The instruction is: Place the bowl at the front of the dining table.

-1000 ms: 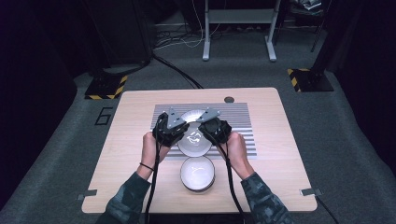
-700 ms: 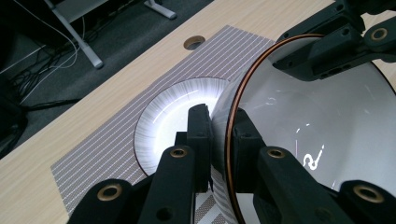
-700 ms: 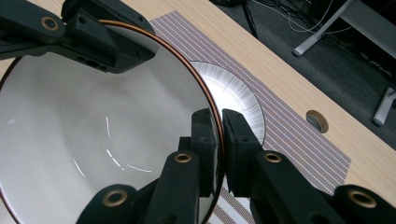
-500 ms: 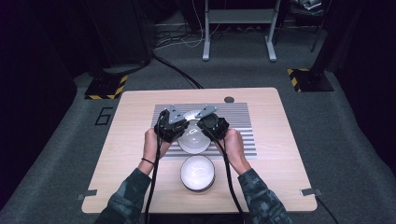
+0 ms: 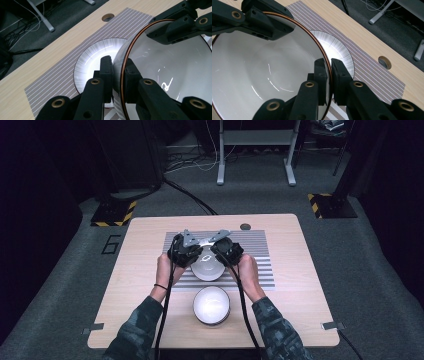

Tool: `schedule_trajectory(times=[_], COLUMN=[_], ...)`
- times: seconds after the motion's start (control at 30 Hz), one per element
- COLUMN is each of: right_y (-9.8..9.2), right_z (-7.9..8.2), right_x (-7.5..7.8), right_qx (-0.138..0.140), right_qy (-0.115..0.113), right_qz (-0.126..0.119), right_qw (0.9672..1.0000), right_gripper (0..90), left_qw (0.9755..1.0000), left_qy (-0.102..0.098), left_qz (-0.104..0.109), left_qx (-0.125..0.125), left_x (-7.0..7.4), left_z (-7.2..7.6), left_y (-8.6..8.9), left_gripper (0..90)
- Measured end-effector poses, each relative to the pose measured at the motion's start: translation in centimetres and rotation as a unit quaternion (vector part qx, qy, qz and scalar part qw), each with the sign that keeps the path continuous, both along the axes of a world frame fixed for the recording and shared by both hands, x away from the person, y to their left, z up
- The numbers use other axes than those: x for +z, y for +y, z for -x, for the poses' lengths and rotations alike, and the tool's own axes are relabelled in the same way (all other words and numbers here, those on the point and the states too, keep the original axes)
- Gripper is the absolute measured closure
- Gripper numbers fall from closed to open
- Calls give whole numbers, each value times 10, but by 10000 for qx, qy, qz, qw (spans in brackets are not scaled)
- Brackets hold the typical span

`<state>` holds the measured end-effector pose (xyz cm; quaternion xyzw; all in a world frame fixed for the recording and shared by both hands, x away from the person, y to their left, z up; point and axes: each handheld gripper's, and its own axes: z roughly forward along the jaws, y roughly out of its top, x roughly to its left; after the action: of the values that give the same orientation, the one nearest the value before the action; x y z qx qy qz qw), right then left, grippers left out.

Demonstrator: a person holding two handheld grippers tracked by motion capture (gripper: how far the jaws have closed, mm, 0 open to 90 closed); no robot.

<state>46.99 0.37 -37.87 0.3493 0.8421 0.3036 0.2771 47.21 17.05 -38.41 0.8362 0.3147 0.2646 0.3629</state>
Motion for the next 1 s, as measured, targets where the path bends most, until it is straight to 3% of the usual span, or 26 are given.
schedule_trajectory(times=[1.0], right_y=[-1], right_z=[-35], right_x=[-25], right_qx=[-213], right_qy=[356], right_qz=[47], right_qw=[9991], right_gripper=[828], left_qw=[9993], left_qy=[371], left_qz=[51], left_qx=[50], left_x=[-28], left_z=[-37], left_y=[-4], left_gripper=[803])
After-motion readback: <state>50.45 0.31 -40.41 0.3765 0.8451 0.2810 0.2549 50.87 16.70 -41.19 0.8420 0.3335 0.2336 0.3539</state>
